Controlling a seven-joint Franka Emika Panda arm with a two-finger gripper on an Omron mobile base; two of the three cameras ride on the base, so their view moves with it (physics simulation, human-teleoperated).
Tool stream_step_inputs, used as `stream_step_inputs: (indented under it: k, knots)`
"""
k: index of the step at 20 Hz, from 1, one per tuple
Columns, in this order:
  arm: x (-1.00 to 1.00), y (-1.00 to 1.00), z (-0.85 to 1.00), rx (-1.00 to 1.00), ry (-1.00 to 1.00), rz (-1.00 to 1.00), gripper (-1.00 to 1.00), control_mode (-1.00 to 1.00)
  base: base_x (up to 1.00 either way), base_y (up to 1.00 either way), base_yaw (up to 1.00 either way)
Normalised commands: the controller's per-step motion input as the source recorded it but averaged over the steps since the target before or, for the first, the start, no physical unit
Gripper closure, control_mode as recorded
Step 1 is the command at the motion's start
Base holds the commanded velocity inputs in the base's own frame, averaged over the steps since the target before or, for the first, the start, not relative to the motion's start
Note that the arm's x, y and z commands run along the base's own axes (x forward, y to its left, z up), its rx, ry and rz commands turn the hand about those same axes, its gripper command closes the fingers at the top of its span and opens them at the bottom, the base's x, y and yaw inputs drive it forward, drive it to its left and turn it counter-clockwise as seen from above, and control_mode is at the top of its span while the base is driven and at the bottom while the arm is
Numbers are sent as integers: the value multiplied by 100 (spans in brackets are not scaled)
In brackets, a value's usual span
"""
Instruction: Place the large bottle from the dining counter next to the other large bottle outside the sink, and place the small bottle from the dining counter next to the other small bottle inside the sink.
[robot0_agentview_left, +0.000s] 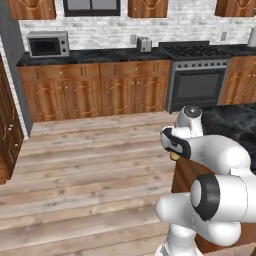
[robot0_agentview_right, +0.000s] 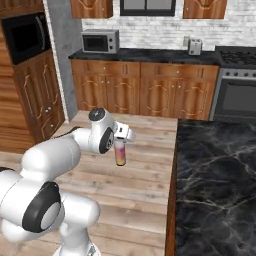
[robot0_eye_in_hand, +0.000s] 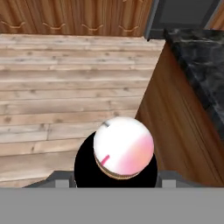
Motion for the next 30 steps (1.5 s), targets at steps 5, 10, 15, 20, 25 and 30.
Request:
stream_step_inputs:
  k: [5,10,15,20,25,30]
  knots:
    - [0,0,0,0,0,0,100,100,86,29,-3]
    - [0,0,0,0,0,0,100,100,87,28,-5]
    - [0,0,0,0,0,0,100,100,90,29,-10]
    - [0,0,0,0,0,0,100,100,88,28,-15]
    - [0,0,0,0,0,0,100,100,79,24,-18]
    - [0,0,0,0,0,0,100,100,62,20,-21]
